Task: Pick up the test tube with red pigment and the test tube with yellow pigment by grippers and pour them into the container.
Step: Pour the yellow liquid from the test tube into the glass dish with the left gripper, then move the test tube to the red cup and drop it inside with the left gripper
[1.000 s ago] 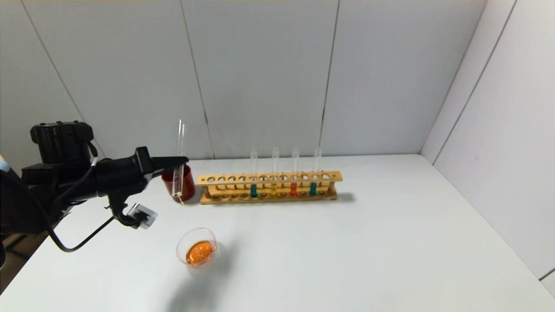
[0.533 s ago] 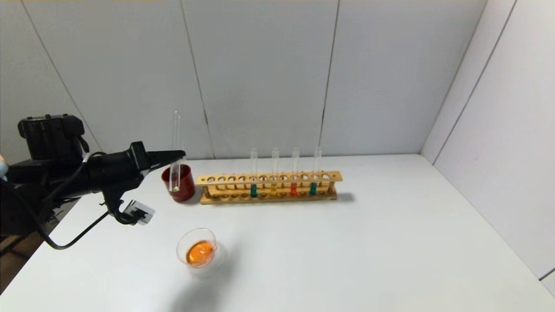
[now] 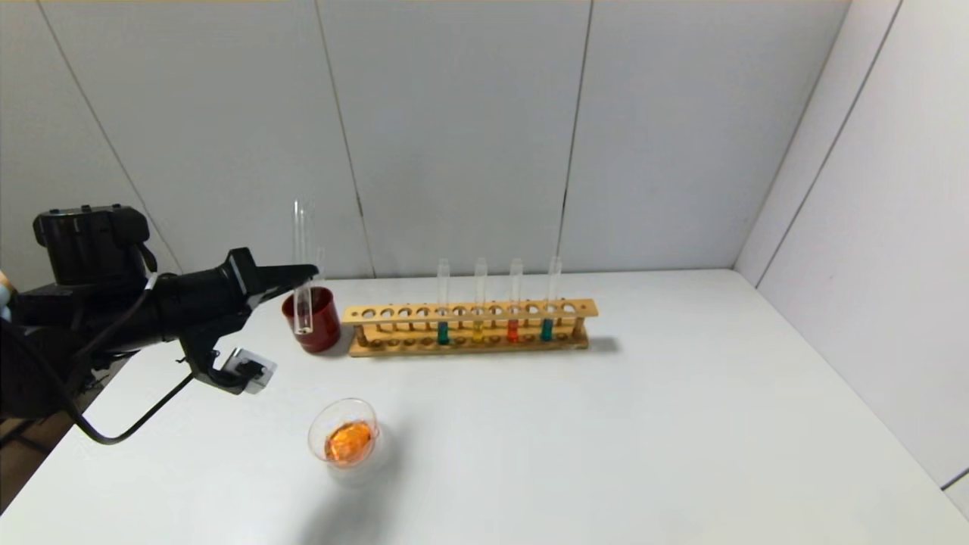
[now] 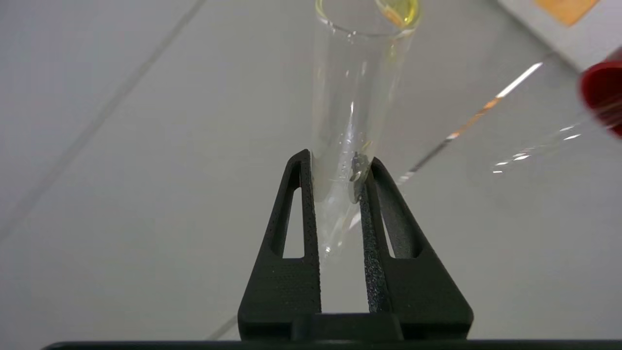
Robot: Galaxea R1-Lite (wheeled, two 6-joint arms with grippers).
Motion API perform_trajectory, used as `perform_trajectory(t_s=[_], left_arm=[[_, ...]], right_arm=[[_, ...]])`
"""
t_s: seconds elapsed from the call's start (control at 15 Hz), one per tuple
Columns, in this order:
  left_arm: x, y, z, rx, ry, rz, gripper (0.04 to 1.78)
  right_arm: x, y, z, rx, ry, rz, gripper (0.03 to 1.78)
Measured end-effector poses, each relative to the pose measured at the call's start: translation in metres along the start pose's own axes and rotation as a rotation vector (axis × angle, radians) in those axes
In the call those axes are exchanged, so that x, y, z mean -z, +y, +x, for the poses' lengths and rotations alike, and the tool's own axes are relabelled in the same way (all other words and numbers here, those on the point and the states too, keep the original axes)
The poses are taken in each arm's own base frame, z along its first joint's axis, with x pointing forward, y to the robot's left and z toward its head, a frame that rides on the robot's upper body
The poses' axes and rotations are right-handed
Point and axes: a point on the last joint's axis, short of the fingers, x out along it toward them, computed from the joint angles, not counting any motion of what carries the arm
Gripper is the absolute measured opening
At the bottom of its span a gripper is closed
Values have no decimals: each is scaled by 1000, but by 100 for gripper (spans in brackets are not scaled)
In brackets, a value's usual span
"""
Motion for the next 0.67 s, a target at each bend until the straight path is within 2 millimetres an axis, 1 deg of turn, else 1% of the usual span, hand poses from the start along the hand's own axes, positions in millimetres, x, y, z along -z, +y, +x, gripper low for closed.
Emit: perform_trajectory(t_s=[0.2, 0.4, 0.53, 0.67], left_arm=[[3, 3, -4, 28, 109, -173, 30], [7, 7, -8, 24, 291, -405, 30], [7, 10, -12, 1, 479, -608, 30], [7, 18, -18, -36, 688, -819, 30]], right_arm=[[0, 0, 0, 0, 0, 0, 175], [0, 0, 0, 0, 0, 0, 175], [0, 0, 0, 1, 0, 0, 175], [0, 0, 0, 0, 0, 0, 175]])
